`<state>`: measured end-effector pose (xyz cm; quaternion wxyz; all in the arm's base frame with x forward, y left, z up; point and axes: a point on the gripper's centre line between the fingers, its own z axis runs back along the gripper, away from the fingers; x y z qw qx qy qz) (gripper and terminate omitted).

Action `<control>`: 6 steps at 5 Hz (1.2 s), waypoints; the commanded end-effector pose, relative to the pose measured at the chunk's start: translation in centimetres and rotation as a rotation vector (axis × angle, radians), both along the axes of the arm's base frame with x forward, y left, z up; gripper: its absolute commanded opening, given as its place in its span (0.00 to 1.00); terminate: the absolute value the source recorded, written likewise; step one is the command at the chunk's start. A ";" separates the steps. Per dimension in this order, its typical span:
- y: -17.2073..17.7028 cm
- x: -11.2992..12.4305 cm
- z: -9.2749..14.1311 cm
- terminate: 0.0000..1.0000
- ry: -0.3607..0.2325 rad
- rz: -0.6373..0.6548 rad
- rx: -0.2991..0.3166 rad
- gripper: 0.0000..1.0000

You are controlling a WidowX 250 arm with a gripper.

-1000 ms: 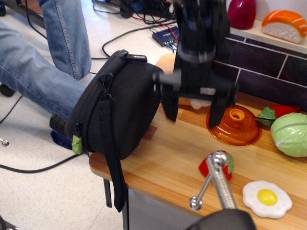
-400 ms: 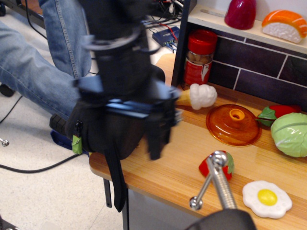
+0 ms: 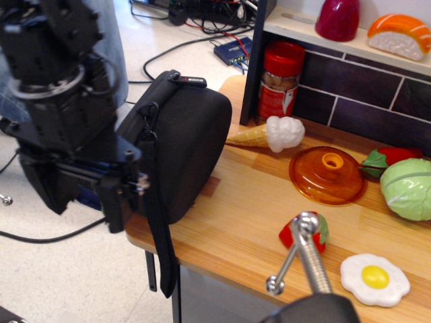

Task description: Unzip zipper bag

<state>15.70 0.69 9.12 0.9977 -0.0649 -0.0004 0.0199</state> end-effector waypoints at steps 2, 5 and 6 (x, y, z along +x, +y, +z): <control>2.4 1.9 -3.7 0.00 -0.068 -0.025 0.078 1.00; 1.6 3.9 -3.2 0.00 -0.136 -0.006 0.066 0.00; 1.6 4.2 -3.2 0.00 -0.158 -0.012 0.086 0.00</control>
